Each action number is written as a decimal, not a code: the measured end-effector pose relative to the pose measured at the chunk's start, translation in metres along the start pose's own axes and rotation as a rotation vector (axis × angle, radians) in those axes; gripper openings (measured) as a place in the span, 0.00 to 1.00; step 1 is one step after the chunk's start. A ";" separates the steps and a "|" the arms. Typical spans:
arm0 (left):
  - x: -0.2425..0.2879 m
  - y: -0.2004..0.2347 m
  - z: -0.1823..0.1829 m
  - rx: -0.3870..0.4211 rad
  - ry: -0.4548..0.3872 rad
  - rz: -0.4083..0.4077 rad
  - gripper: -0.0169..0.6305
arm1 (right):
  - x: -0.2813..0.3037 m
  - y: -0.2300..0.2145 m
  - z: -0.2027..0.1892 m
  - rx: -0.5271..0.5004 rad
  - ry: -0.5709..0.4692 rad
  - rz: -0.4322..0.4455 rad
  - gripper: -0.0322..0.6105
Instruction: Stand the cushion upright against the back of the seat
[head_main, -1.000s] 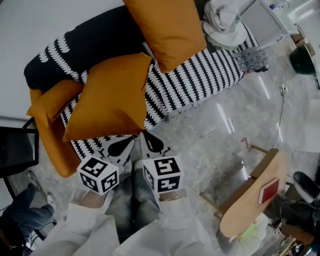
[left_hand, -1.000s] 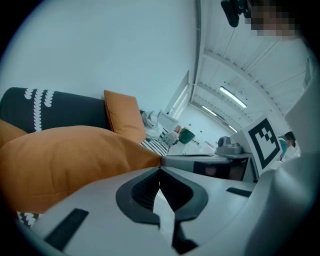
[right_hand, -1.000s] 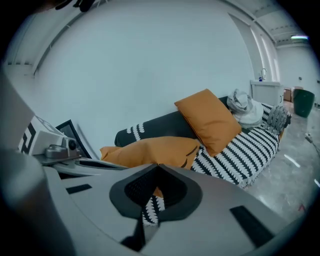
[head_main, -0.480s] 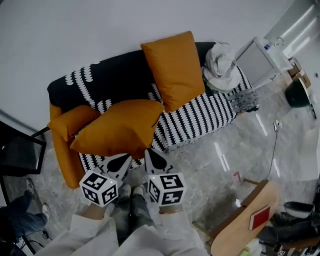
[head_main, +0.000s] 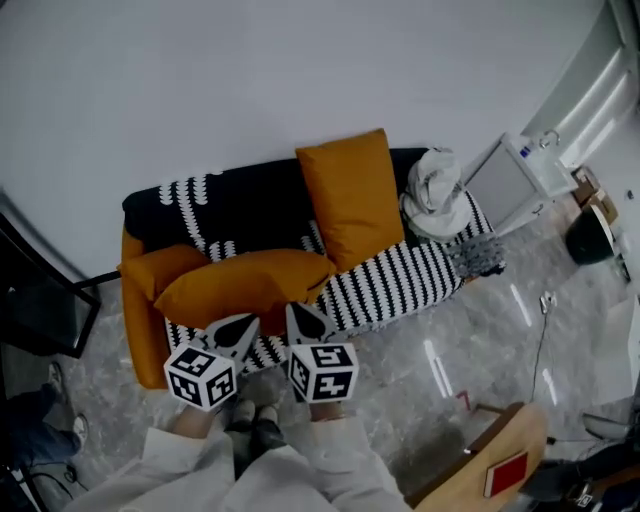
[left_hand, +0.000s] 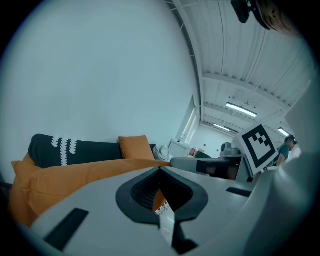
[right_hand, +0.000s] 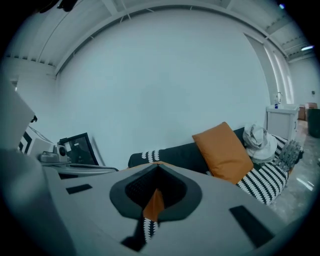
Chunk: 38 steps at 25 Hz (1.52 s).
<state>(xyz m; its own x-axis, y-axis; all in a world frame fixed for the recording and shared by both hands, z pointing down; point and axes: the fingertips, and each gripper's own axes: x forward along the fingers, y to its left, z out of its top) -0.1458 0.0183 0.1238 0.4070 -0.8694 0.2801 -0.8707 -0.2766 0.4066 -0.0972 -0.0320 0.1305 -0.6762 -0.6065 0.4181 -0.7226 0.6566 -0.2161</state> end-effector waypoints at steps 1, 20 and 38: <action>-0.001 -0.002 0.005 0.007 -0.006 0.006 0.04 | 0.000 0.000 0.003 -0.008 0.001 0.006 0.07; 0.005 0.051 0.046 0.045 -0.061 0.083 0.04 | 0.056 0.007 0.066 -0.055 -0.069 0.086 0.07; 0.073 0.210 0.158 0.036 -0.088 0.042 0.04 | 0.228 0.017 0.186 -0.131 -0.135 0.074 0.07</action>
<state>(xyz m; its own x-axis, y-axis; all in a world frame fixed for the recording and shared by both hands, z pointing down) -0.3422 -0.1682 0.0928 0.3461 -0.9125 0.2183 -0.8964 -0.2528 0.3641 -0.2904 -0.2421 0.0580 -0.7461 -0.6034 0.2817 -0.6516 0.7487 -0.1219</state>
